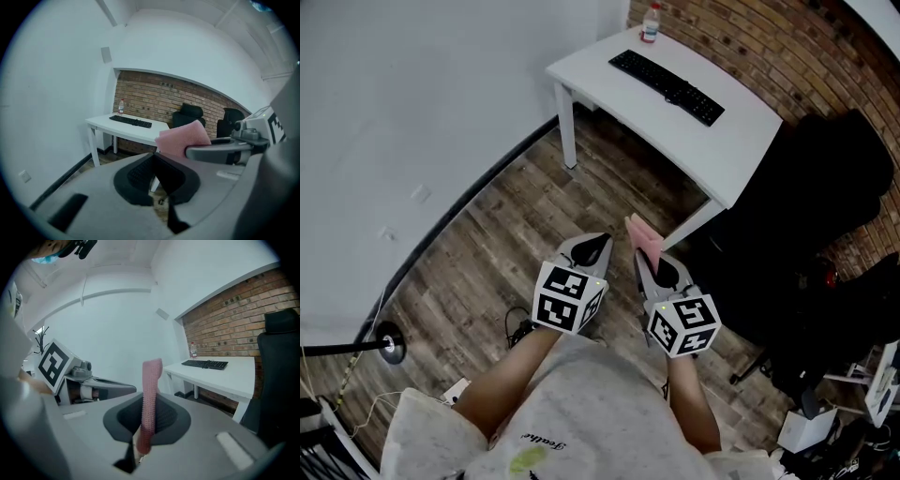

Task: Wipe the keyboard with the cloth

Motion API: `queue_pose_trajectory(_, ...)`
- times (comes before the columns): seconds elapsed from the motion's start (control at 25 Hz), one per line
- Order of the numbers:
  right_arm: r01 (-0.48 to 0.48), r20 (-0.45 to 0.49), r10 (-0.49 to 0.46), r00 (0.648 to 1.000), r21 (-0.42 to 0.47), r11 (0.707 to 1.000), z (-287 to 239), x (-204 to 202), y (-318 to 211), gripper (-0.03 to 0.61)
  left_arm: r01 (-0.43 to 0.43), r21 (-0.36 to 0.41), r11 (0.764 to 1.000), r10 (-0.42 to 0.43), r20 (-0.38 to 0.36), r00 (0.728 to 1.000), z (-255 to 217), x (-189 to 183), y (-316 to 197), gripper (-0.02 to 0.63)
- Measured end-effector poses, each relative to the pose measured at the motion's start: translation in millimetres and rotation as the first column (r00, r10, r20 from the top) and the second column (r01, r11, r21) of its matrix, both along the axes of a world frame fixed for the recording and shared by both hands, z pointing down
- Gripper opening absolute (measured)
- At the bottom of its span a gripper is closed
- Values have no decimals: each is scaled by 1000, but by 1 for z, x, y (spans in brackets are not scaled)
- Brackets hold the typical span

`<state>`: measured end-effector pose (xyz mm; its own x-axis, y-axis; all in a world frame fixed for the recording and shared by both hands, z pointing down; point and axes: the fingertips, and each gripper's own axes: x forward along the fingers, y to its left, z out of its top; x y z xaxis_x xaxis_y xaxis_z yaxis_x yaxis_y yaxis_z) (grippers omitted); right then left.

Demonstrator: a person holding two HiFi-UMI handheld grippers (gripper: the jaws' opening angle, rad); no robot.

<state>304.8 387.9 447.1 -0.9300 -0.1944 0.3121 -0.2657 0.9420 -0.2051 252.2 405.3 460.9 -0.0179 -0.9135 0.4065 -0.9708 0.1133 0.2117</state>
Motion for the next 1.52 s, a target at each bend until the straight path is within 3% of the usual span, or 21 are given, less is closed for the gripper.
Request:
queue_pose_trajectory(0.28,-27,-27,27,999,1,1000,3,-56,-39,23,-23,5,1000,23,-25,999,4,-59,-43,-8)
queue_pose_trajectory(1.04,-132,-89,131,987,-6,991,-18,-255,-147,23,-154,4,988,154,-72,985,-13,-253,-158,-8)
queue_pose_trajectory(1.52,-162,-82,162,983,-2,987,-21,-306,-181,23,-194,16,981,195,-82,977,-14,-299,-194,-8)
